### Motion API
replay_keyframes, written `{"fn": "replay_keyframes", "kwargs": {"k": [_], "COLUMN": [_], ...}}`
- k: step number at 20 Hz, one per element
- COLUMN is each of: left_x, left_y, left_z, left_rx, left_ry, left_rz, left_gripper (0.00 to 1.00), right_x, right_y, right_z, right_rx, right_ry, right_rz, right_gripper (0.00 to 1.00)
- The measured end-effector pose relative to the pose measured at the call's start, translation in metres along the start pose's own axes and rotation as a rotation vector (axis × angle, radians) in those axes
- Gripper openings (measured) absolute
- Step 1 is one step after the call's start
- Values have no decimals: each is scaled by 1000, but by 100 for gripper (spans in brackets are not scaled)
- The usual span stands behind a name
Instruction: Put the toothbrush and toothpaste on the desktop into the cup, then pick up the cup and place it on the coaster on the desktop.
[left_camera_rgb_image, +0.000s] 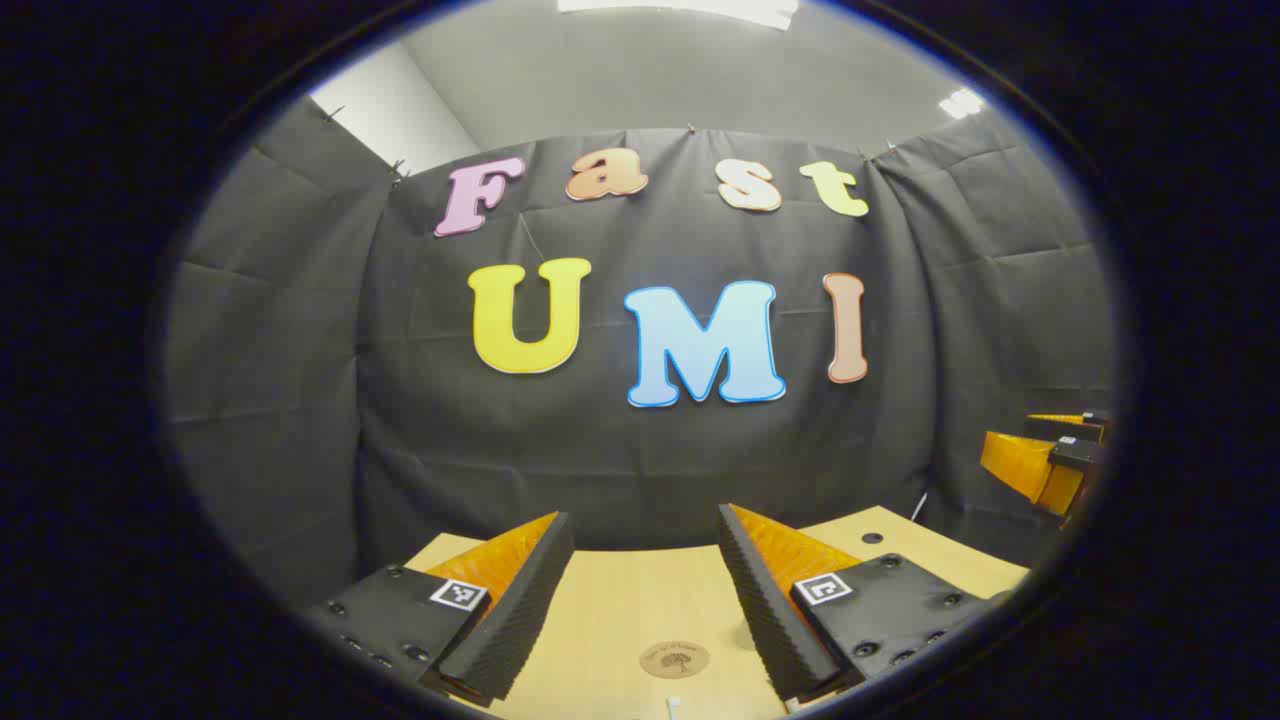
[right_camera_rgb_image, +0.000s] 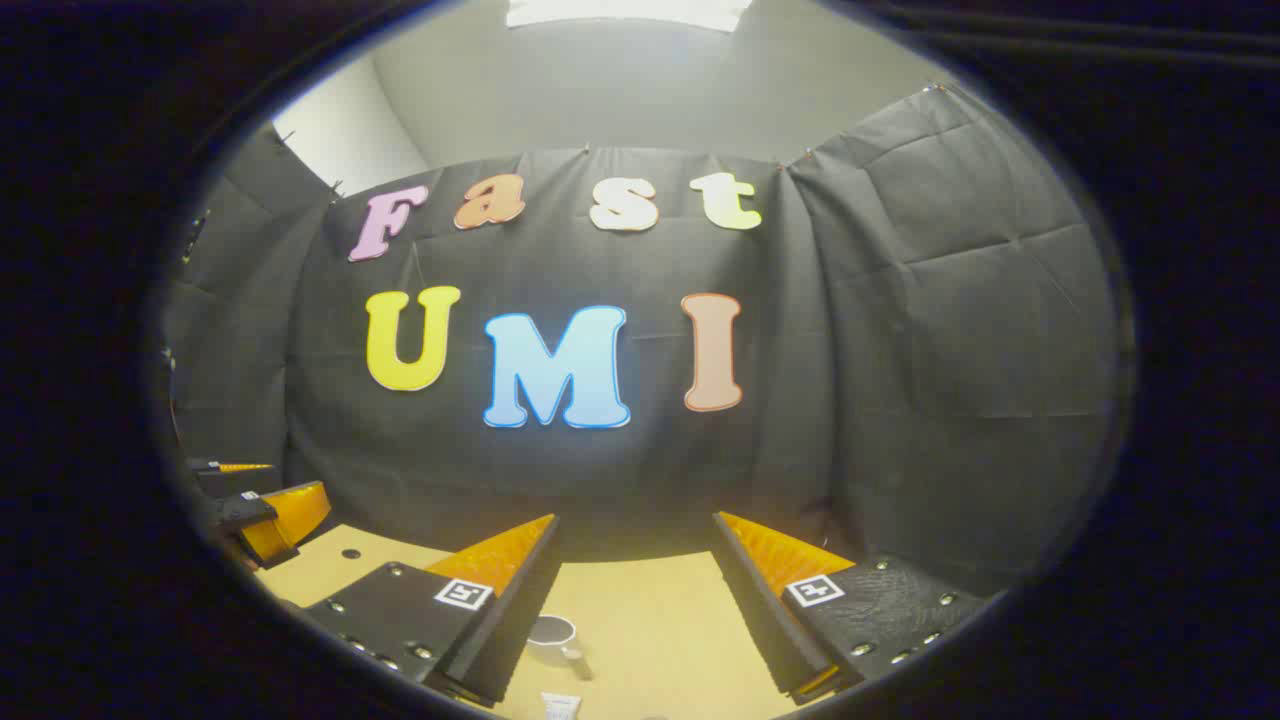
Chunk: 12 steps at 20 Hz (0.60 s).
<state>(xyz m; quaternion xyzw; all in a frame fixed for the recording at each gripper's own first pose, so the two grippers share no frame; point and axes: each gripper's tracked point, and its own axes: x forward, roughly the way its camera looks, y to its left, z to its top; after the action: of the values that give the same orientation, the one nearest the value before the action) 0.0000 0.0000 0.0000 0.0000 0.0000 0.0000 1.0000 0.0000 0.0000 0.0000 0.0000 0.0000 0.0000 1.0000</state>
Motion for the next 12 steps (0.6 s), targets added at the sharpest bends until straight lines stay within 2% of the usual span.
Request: {"fn": "replay_keyframes", "kwargs": {"k": [12], "left_x": [-4], "left_y": [5], "left_z": [-5], "left_rx": [-32], "left_ry": [36], "left_rz": [25], "left_gripper": [95], "right_x": [6], "right_y": [25], "right_z": [-8], "right_rx": [-36], "right_ry": [25], "right_rz": [94], "right_gripper": [91]}}
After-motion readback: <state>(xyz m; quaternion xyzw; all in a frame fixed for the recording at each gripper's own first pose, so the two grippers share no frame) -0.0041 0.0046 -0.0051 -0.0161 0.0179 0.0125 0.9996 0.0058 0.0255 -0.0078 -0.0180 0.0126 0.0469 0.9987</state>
